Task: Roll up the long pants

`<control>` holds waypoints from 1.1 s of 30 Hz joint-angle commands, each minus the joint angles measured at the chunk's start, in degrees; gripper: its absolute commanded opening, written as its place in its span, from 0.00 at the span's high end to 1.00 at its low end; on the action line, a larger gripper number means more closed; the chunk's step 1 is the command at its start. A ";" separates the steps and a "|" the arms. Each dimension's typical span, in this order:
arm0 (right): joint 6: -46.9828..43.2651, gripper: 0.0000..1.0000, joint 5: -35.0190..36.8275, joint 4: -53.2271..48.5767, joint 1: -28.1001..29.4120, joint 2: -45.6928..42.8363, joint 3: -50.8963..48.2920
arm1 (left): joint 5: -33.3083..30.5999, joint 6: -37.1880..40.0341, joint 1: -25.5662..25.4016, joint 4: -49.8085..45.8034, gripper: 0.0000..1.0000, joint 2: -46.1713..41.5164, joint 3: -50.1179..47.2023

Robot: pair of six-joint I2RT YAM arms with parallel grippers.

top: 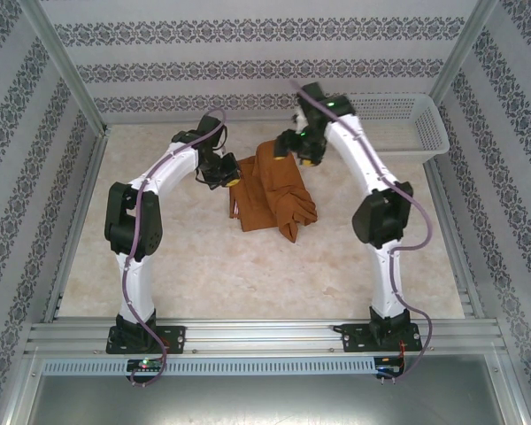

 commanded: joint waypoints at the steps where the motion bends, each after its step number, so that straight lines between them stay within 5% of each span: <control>1: -4.91 0.26 4.50 -4.91 -4.96 1.12 -1.72 | -1.55 0.89 -0.05 -3.69 1.00 -0.13 3.23; 15: -6.63 0.26 -16.70 9.68 -10.30 8.25 -13.52 | -7.03 2.66 1.87 -7.15 1.00 1.93 3.63; 33: 1.05 0.26 -23.67 25.25 -5.55 6.62 -25.00 | -6.52 2.26 2.10 -10.25 1.00 3.11 9.59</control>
